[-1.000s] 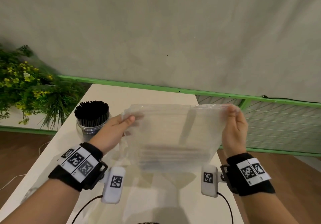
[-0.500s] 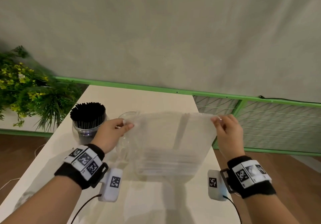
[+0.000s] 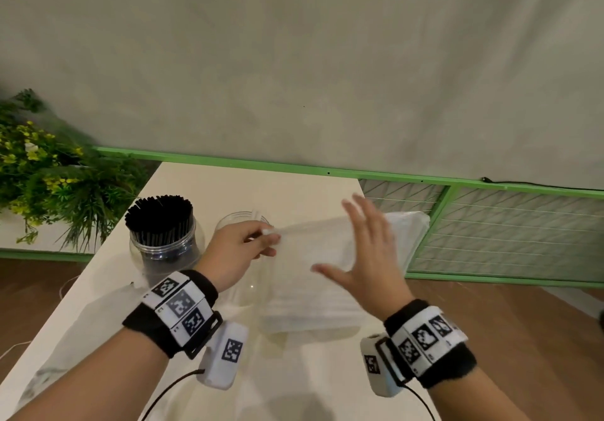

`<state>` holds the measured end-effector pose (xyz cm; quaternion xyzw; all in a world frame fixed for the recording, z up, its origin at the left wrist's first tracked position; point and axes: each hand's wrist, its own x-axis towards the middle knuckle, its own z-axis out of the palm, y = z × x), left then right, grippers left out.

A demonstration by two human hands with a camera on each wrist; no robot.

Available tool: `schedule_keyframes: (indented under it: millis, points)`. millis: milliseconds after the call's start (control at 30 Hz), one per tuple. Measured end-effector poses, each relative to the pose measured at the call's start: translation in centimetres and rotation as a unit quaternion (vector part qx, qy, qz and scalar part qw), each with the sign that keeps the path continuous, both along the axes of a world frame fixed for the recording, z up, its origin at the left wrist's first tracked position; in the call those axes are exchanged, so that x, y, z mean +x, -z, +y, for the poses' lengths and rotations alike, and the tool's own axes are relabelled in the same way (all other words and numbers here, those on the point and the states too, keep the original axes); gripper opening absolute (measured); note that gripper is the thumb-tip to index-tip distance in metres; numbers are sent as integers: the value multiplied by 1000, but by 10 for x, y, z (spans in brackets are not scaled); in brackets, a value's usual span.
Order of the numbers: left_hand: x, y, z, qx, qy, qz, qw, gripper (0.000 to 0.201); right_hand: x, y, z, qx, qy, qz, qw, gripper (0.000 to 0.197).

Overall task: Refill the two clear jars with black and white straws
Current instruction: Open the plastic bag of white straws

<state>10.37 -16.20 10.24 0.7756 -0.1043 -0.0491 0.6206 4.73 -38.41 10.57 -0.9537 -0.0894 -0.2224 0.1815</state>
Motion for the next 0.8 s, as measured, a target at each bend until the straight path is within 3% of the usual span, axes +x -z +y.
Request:
schedule_keyframes:
  millis: [67, 167, 300, 400, 500, 567, 667, 700, 733, 767, 800]
  points:
    - [-3, -5, -11, -4, 18, -7, 1000, 10, 6, 25, 15, -33, 4, 138, 990, 129]
    - [-13, -10, -28, 37, 62, -33, 997, 17, 8, 68, 28, -67, 46, 286, 955, 126]
    - [-20, -10, -31, 45, 61, -28, 997, 22, 16, 81, 22, -85, 65, 321, 941, 51]
    - [-19, -9, -20, -12, 16, -15, 1000, 24, 23, 69, 5, -50, 44, 315, 947, 23]
    - [-25, -1, 1, -41, -12, -24, 999, 12, 22, 47, -18, 122, 21, 261, 957, 13]
    - [-31, 13, 22, -44, -47, -11, 998, 48, 18, 28, -29, 307, -13, 242, 920, 16]
    - [-43, 33, 53, -53, -86, 55, 993, 104, 16, 13, -26, 479, -86, 213, 847, 54]
    - [-46, 40, 59, -51, -68, 81, 993, 119, 15, 9, -14, 512, -110, 204, 827, 48]
    - [-50, 43, 63, -42, -41, 98, 993, 128, 16, 8, -1, 538, -133, 197, 809, 31]
    - [-54, 45, 65, -40, -12, 102, 994, 130, 17, 7, 15, 556, -156, 196, 793, 15]
    - [-56, 46, 66, -45, 11, 102, 994, 127, 16, 5, 34, 557, -168, 198, 789, 19]
